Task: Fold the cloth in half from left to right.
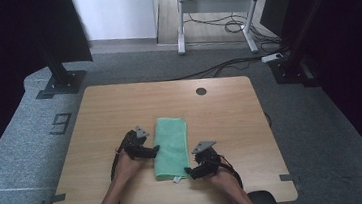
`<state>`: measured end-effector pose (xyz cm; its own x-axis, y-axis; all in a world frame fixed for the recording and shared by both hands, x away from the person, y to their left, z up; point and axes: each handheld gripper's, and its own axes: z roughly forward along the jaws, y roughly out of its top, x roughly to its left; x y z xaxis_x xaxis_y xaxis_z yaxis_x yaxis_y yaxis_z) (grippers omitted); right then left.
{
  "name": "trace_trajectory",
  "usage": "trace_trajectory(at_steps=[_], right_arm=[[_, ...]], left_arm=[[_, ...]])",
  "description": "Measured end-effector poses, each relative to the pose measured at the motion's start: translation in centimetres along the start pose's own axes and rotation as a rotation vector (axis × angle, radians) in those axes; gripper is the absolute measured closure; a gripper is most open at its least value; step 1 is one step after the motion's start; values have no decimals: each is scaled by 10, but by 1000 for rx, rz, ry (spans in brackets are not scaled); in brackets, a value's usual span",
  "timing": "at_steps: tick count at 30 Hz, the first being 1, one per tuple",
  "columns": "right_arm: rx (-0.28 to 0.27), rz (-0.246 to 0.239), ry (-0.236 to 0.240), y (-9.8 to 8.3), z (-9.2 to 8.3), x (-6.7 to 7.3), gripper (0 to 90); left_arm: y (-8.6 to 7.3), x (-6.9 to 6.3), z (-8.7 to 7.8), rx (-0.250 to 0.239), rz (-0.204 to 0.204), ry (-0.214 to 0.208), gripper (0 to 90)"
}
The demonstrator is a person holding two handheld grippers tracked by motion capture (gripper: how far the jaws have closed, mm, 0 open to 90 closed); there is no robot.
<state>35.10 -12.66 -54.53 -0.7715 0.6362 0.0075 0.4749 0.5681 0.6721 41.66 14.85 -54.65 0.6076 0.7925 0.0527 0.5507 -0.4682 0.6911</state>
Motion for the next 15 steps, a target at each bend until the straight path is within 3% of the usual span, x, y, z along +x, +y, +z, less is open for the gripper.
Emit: trace_trajectory(at_steps=[6,10,15], right_arm=[[-3,5,-4,-1,-1,0,190],[-1,0,1,-1,-2,0,207],[-18,14,19,0,-5,-1,235]], left_arm=[[0,-1,0,1,8,3,89],[2,-4,-4,-4,41,12,112],[6,-7,-12,-27,27,-14,114]])
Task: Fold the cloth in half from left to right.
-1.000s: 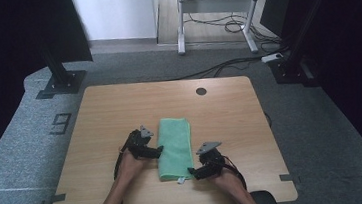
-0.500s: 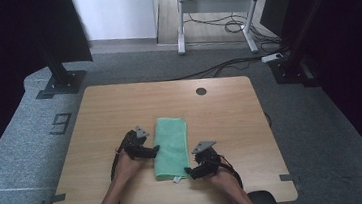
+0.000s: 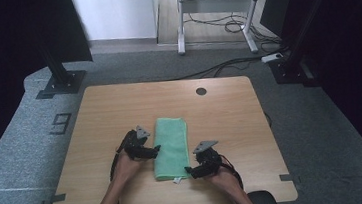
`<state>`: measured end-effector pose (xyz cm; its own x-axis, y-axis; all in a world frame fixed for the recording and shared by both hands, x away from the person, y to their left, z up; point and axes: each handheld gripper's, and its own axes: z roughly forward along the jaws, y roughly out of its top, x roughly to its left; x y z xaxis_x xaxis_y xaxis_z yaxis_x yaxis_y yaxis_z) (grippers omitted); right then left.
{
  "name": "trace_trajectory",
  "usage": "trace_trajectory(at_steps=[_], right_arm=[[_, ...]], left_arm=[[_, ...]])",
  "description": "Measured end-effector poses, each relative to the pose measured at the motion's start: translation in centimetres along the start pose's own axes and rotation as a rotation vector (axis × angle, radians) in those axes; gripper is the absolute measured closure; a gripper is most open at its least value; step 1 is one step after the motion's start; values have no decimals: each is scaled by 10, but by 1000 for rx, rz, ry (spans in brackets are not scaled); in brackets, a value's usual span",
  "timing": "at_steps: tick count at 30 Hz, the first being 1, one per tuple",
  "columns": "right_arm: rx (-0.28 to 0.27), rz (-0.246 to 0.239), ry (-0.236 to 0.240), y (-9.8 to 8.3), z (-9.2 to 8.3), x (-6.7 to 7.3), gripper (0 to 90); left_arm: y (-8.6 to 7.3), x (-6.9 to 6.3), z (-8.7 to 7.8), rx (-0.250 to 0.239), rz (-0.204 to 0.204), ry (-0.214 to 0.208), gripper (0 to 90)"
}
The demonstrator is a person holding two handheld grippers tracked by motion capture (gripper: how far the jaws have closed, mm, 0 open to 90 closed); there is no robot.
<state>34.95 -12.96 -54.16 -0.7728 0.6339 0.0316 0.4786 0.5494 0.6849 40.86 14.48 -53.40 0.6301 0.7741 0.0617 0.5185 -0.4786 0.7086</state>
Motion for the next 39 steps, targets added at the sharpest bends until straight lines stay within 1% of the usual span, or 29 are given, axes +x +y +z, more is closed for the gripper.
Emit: trace_trajectory(at_steps=[1,2,4,6,8,12,13,14,15,16,17,19,20,22,23,24,25,26,27,28,31,32,35,36,39], right_arm=[[-6,-1,0,0,-1,-1,240],[-6,-1,0,0,-1,-1,240],[-21,4,-6,1,-5,-1,246],[-34,8,-13,2,-9,-3,250],[-44,15,-26,2,-13,-7,250],[-48,31,-45,-2,-22,-18,236],[-46,39,-52,-3,-24,-20,224],[-43,54,-72,-7,-28,-27,208],[-42,59,-76,-9,-30,-29,197],[-42,59,-76,-9,-30,-29,197],[-42,64,-81,-10,-31,-32,180],[-37,76,-94,-14,-34,-37,153],[-26,84,-108,-18,-36,-41,136],[-27,89,-113,-20,-37,-43,135],[-23,105,-114,-24,-38,-48,121],[-24,110,-121,-26,-38,-50,98],[-24,110,-121,-26,-38,-50,98],[-20,120,-133,-31,-38,-54,23],[-20,120,-133,-31,-38,-54,23],[-19,121,-139,-32,-37,-55,1],[-10,125,-169,-39,-34,-58,0],[-9,124,-174,-40,-33,-59,0],[-5,125,-175,-43,-31,-59,0],[2,116,-177,-44,-30,-59,0],[-8,121,-168,-45,-29,-60,0]], left_arm=[[1,-1,-3,-2,8,-10,114],[1,-1,-3,-2,8,-10,114],[1,-3,-8,-3,14,-24,113],[1,-4,-13,2,23,-29,111],[0,-3,-18,-1,28,-36,107],[-8,0,-35,-11,20,-51,97],[-11,1,-39,-12,16,-56,95],[-18,3,-47,-14,8,-60,87],[-22,4,-50,-12,5,-62,87],[-22,4,-50,-12,5,-62,86],[-27,5,-54,-8,4,-64,86],[-37,7,-59,2,1,-68,75],[-42,8,-61,10,-1,-70,59],[-52,11,-64,30,-1,-64,57],[-60,14,-65,44,-9,-62,48],[-60,14,-65,44,-9,-62,46],[-64,16,-66,48,-19,-63,46],[-67,18,-67,54,-32,-67,39],[-69,19,-67,55,-41,-67,39],[-71,20,-67,62,-42,-68,35],[-74,20,-64,72,-40,-64,0],[-76,20,-61,82,-29,-60,0],[-79,20,-58,80,-25,-57,0],[-79,21,-58,74,-35,-61,0],[-80,23,-58,69,-41,-50,0]])
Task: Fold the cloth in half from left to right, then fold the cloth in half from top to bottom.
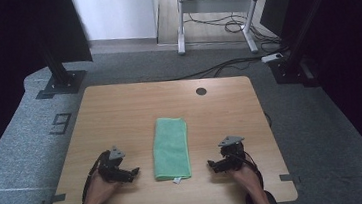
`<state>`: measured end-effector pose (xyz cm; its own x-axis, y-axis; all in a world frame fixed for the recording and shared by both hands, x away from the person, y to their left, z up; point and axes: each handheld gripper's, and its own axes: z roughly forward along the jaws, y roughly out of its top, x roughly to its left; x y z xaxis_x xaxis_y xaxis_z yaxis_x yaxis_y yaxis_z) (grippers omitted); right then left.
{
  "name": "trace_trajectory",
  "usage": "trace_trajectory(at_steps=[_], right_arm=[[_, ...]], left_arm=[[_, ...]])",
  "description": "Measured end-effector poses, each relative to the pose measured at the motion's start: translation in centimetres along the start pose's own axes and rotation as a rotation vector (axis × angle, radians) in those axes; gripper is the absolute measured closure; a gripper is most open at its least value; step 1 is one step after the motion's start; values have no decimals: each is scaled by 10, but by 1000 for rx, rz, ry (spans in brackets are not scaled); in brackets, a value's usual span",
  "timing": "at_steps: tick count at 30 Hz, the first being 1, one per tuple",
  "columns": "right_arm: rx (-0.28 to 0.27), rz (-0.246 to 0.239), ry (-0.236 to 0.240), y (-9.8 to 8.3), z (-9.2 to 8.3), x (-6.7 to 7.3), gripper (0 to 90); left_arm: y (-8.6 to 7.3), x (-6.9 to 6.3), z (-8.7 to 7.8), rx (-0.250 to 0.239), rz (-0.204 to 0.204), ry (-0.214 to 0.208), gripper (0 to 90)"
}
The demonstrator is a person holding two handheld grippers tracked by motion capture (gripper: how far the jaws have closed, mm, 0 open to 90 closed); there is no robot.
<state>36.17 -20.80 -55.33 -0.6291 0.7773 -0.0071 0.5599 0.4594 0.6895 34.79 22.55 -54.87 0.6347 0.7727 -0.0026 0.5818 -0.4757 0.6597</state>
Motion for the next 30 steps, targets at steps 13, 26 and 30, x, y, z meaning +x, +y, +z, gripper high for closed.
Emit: trace_trajectory(at_steps=[13,26,30], right_arm=[[-37,6,12,-2,3,-3,0],[-37,18,1,-2,3,-2,0],[-37,18,1,-2,3,-2,0]], left_arm=[[-1,-1,-1,0,-11,7,0],[4,-1,1,13,-29,20,5],[11,-1,0,-5,-28,17,5]])
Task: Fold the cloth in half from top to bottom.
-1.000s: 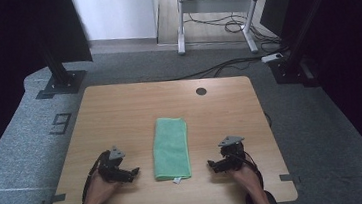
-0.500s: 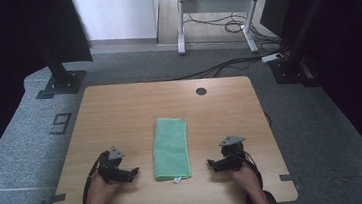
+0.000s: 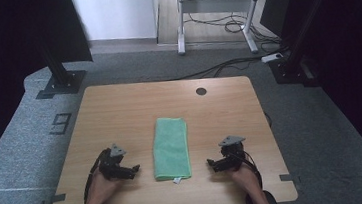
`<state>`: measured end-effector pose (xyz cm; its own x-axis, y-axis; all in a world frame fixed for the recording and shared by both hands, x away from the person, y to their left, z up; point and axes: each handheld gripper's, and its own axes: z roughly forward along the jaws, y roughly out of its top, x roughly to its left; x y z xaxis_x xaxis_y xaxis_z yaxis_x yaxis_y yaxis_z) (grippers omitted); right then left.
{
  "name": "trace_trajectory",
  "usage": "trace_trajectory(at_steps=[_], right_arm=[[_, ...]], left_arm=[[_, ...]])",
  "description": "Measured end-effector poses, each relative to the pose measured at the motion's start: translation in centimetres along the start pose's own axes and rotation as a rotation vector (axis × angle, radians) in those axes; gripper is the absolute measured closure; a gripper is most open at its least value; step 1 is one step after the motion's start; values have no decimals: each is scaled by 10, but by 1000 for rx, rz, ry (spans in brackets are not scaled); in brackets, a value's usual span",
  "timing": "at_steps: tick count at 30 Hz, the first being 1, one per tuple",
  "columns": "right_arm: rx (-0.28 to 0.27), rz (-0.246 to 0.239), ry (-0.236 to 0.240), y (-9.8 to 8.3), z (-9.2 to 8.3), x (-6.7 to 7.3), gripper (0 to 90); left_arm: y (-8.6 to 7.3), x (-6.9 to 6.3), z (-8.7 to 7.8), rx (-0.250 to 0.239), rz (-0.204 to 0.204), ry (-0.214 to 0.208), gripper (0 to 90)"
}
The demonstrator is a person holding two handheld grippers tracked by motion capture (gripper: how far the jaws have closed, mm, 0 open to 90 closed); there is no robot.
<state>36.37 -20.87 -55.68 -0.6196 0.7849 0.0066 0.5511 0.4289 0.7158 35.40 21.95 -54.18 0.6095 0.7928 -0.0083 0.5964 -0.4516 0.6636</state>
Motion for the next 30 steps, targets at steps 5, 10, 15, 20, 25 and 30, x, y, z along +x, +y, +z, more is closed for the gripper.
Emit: trace_trajectory(at_steps=[5,10,15,20,25,30], right_arm=[[10,16,-12,2,1,2,0],[11,-13,-19,9,2,10,0],[-26,-27,45,21,5,27,0],[-45,-48,103,30,10,44,3],[-31,-94,137,36,18,60,3],[-18,-115,137,39,25,68,2]], left_arm=[[13,-2,1,-25,10,-12,5],[30,-4,7,-52,22,-17,10],[49,-7,21,-61,34,-23,15],[65,-8,34,-72,40,-25,21],[75,-5,49,-79,24,-14,25],[79,-5,59,-73,22,-6,28]])
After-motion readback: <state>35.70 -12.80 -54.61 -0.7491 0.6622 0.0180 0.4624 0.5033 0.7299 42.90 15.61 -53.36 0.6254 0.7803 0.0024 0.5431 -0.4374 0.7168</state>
